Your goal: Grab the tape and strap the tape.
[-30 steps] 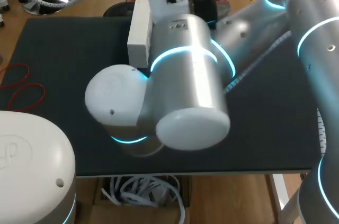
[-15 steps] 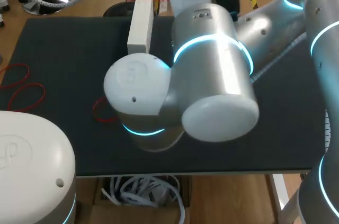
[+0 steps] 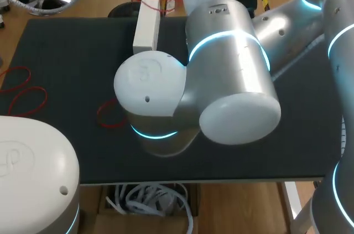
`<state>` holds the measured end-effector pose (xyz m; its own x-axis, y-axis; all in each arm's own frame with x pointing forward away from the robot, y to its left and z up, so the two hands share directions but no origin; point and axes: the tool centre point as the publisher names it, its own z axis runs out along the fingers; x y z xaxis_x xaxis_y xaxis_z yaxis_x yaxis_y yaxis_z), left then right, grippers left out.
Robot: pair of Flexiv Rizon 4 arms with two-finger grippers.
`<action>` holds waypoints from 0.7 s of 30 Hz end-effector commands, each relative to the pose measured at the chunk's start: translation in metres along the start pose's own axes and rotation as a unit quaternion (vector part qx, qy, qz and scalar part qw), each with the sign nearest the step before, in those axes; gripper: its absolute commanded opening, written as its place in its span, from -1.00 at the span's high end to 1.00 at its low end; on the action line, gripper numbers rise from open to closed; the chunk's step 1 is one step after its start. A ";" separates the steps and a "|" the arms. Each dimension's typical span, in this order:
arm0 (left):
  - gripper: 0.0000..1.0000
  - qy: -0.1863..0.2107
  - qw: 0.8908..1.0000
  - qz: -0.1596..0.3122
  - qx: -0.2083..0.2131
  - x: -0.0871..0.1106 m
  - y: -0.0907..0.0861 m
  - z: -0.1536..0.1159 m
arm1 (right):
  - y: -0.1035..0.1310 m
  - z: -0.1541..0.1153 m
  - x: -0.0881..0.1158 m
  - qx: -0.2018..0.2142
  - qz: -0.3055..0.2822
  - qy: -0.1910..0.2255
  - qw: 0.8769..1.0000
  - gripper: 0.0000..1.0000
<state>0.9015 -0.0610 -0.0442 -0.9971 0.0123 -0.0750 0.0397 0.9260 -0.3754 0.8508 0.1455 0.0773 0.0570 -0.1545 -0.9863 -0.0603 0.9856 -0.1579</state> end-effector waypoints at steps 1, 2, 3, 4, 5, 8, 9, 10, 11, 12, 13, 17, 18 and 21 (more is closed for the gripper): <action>1.00 -0.001 1.000 -0.021 -0.004 0.004 0.027 0.019 | -0.001 0.000 -0.002 -0.001 -0.001 0.002 1.000 -1.00; 1.00 -0.001 0.999 -0.031 -0.010 0.005 0.037 0.024 | -0.001 0.000 -0.002 -0.001 -0.001 0.002 1.000 -1.00; 1.00 -0.006 0.999 -0.044 -0.012 0.006 0.048 0.028 | -0.001 0.000 -0.002 -0.001 -0.001 0.002 1.000 -1.00; 1.00 -0.006 0.998 -0.056 -0.022 0.008 0.058 0.032 | -0.001 0.000 -0.002 -0.001 -0.001 0.002 1.000 -1.00; 1.00 -0.003 0.997 -0.064 -0.032 0.010 0.067 0.035 | -0.001 0.000 -0.002 -0.001 -0.001 0.002 1.000 -1.00; 1.00 0.001 0.994 -0.092 -0.051 0.015 0.096 0.044 | -0.001 0.000 -0.002 -0.001 -0.001 0.002 1.000 -1.00; 1.00 0.003 0.994 -0.100 -0.054 0.017 0.105 0.047 | -0.001 0.000 -0.002 -0.001 -0.001 0.002 1.000 -1.00; 1.00 0.009 0.992 -0.107 -0.063 0.019 0.117 0.053 | -0.001 0.000 -0.002 -0.001 -0.001 0.002 1.000 -1.00; 1.00 0.009 0.991 -0.117 -0.066 0.021 0.129 0.058 | -0.001 0.000 -0.002 -0.001 -0.001 0.002 1.000 -1.00; 1.00 0.009 0.990 -0.126 -0.069 0.024 0.138 0.061 | -0.001 0.000 -0.002 -0.001 -0.001 0.002 1.000 -1.00; 1.00 0.012 0.988 -0.137 -0.074 0.027 0.147 0.065 | -0.001 0.000 -0.002 -0.001 -0.001 0.002 1.000 -1.00; 1.00 0.020 0.981 -0.175 -0.087 0.040 0.183 0.081 | -0.001 0.000 -0.002 -0.001 -0.001 0.002 1.000 -1.00; 1.00 0.020 0.978 -0.186 -0.088 0.043 0.192 0.084 | -0.001 0.000 -0.002 -0.001 -0.001 0.002 1.000 -1.00; 1.00 0.029 0.972 -0.211 -0.102 0.054 0.218 0.092 | -0.001 0.000 -0.002 -0.001 -0.001 0.002 1.000 -1.00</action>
<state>0.8693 0.0878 -0.1994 -0.9289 -0.3574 0.0965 -0.3686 0.9174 -0.1499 0.8511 0.1455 0.0774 0.0570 -0.1546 -0.9863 -0.0601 0.9856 -0.1580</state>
